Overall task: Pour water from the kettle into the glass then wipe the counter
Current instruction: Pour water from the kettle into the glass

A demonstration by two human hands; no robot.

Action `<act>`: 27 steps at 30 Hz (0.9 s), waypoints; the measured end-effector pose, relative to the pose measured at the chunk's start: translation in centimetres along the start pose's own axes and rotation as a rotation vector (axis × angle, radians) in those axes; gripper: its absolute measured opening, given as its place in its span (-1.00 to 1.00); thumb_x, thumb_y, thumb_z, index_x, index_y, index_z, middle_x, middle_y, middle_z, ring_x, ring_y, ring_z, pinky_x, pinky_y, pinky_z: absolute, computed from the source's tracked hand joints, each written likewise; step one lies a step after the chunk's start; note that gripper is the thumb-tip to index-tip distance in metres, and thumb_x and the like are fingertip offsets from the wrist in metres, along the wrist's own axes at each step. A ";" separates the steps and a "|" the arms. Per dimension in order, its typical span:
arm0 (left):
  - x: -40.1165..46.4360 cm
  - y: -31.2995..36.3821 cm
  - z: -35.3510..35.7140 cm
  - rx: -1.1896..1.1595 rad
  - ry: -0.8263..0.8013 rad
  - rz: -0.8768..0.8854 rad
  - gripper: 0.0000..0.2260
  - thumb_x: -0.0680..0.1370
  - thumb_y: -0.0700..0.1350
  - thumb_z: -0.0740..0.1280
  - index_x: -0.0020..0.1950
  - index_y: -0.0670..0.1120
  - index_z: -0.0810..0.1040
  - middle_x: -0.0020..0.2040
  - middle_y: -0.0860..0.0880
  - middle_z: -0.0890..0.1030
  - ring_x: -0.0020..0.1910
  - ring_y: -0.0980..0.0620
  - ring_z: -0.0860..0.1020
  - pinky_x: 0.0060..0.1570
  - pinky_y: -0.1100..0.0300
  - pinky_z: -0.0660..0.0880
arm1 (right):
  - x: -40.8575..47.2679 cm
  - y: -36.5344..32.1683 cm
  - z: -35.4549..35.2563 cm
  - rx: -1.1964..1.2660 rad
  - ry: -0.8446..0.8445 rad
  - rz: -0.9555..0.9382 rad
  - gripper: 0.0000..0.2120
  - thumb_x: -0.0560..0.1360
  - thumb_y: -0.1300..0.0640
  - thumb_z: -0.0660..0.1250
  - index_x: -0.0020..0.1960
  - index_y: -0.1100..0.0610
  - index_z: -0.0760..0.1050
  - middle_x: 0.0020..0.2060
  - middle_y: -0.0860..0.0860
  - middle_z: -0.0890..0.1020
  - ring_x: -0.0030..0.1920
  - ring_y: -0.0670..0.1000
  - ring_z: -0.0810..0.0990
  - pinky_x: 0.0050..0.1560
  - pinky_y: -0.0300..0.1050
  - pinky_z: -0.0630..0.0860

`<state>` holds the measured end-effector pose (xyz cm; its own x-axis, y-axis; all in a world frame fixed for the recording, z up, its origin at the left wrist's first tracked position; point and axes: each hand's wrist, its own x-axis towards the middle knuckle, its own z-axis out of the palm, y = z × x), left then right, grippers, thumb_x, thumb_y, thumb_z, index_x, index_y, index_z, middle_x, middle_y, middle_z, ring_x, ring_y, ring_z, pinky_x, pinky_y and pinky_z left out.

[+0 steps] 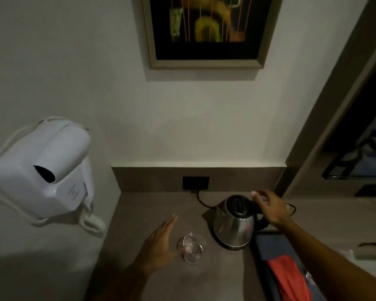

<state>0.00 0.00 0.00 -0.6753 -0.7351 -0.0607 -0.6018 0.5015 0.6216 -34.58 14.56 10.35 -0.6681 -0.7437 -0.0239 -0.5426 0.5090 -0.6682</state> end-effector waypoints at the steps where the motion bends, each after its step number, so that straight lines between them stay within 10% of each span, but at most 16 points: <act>1: 0.0 -0.3 0.6 -0.012 -0.069 -0.032 0.04 0.17 0.63 0.27 0.54 0.35 -0.07 0.61 0.20 0.11 0.57 0.12 0.17 0.52 -0.01 0.24 | 0.3 0.2 -0.1 0.082 -0.008 0.031 -0.40 0.42 -0.43 0.11 0.11 0.02 0.57 0.08 0.10 0.65 0.05 0.06 0.61 0.13 0.09 0.49; 4: 0.1 -1.7 3.3 0.035 -0.147 -0.088 0.09 0.14 0.59 0.33 0.57 0.19 0.09 0.58 0.13 0.24 0.56 0.09 0.21 0.50 0.17 0.13 | 1.4 1.7 0.2 0.124 -0.081 0.071 -0.55 0.48 -0.30 0.15 -0.19 0.02 0.63 -0.21 0.02 0.70 -0.18 -0.01 0.66 -0.19 -0.14 0.55; 9: 0.6 -2.9 5.8 -0.067 -0.167 0.015 -0.05 0.10 0.45 0.48 0.41 0.51 0.09 0.34 0.49 0.23 0.34 0.34 0.32 0.36 0.45 0.16 | 2.8 4.2 2.4 0.202 -0.019 0.142 -0.55 0.55 -0.16 0.24 -0.32 0.15 0.58 -0.43 0.00 0.67 -0.38 -0.03 0.66 -0.32 -0.01 0.58; 13: 1.1 -2.9 7.3 -0.158 -0.084 -0.019 -0.09 0.10 0.36 0.54 0.41 0.34 0.28 0.25 0.35 0.49 0.18 0.21 0.55 0.27 0.14 0.50 | 3.4 4.8 3.9 0.239 0.112 0.186 -0.54 0.57 -0.06 0.28 -0.46 0.09 0.48 -0.54 -0.04 0.56 -0.50 -0.07 0.56 -0.42 -0.07 0.50; 27: 1.2 -3.1 8.4 -0.216 -0.034 -0.080 -0.16 0.13 0.29 0.56 0.38 0.26 0.40 0.27 0.38 0.37 0.34 0.02 0.44 0.40 0.07 0.33 | 3.6 -3.3 3.6 -0.103 0.031 -0.326 -0.61 0.55 0.15 0.30 -0.46 0.00 0.44 -0.59 -0.02 0.51 -0.59 -0.06 0.48 -0.59 -0.25 0.38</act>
<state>-2.53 1.39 -8.57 -0.6453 -0.7509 -0.1406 -0.5514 0.3305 0.7660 -33.42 8.68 9.80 -0.4655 -0.8617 0.2017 -0.7777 0.2895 -0.5581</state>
